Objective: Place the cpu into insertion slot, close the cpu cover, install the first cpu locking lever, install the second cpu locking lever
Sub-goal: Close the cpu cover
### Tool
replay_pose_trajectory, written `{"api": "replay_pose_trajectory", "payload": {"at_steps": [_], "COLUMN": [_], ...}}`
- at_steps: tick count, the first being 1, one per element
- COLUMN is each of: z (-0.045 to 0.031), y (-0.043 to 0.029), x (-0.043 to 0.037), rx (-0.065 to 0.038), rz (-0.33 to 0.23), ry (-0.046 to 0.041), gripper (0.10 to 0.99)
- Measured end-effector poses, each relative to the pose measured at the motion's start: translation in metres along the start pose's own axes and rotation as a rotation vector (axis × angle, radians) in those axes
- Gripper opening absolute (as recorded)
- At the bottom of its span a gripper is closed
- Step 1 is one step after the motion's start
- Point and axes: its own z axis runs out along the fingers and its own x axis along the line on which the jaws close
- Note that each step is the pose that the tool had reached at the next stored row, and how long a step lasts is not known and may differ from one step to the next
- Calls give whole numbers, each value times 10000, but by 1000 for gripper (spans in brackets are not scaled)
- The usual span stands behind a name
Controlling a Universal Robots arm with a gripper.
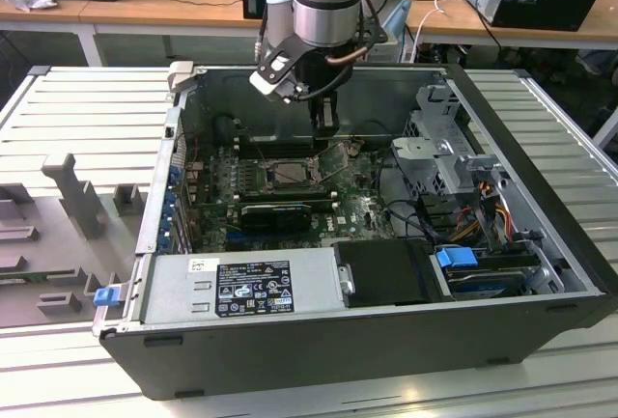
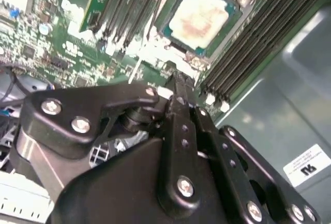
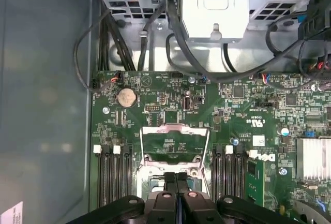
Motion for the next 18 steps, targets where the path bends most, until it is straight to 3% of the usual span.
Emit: {"api": "replay_pose_trajectory", "payload": {"at_steps": [2,5,11,16,18], "z": [-18,-8,34,90,105], "y": [43,223,361,547,585], "x": [0,-1,-2,-4,-5], "rx": [13,156,206,245,256], "rz": [1,1,-503,-536,-537], "ry": [3,1,28,30,20], "gripper": [106,106,106,106,106]}}
